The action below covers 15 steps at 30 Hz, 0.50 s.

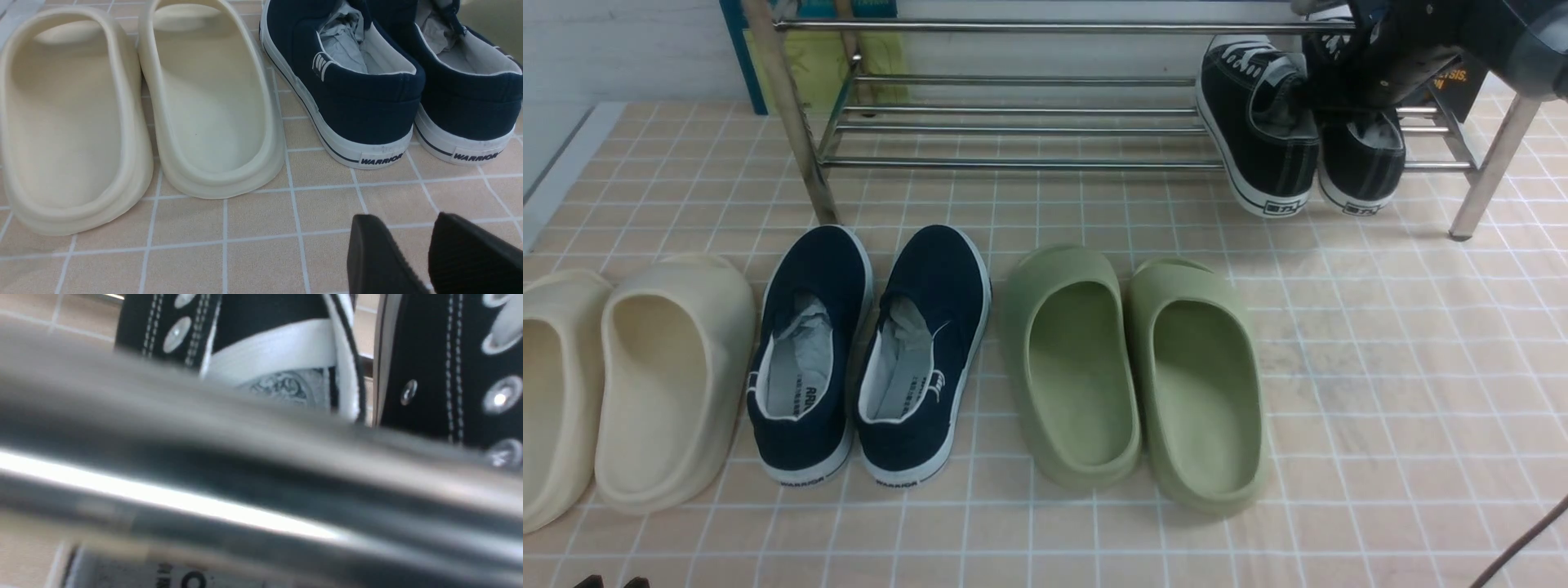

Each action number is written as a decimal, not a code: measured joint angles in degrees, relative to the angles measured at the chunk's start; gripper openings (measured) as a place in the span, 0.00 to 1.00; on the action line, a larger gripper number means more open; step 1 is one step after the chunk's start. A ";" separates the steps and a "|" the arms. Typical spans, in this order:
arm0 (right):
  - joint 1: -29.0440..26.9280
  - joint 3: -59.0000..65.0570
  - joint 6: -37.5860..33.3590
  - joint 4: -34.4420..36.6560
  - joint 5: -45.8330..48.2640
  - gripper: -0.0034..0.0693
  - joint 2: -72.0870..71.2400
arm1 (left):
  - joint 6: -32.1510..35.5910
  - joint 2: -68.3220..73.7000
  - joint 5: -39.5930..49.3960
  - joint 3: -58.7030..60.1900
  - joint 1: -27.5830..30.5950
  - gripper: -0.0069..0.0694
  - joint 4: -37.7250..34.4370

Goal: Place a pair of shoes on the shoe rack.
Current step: Use the right arm to put a shoe into the shoe rack

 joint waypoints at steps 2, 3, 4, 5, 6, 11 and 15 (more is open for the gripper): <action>0.41 1.06 0.21 1.16 1.54 0.68 -2.20 | 0.00 0.00 0.00 0.00 0.00 0.41 0.00; 0.57 1.90 0.21 1.24 1.63 0.70 -3.81 | 0.00 0.00 0.00 0.00 0.00 0.41 0.00; 0.75 2.35 0.21 1.36 1.71 0.71 -4.68 | 0.00 0.00 0.00 0.00 0.00 0.41 0.00; 0.98 3.05 0.21 1.36 2.07 0.71 -6.21 | 0.00 0.00 0.00 0.00 0.00 0.41 0.00; 1.11 3.68 0.15 1.36 2.41 0.70 -7.76 | 0.00 0.00 0.00 0.00 0.00 0.41 0.00; 1.49 7.44 -1.03 -0.13 5.28 0.65 -13.56 | 0.00 0.00 0.00 0.00 0.00 0.41 0.00; 1.43 10.47 -1.09 -1.95 6.34 0.62 -13.95 | 0.00 0.00 0.00 0.00 0.00 0.41 0.00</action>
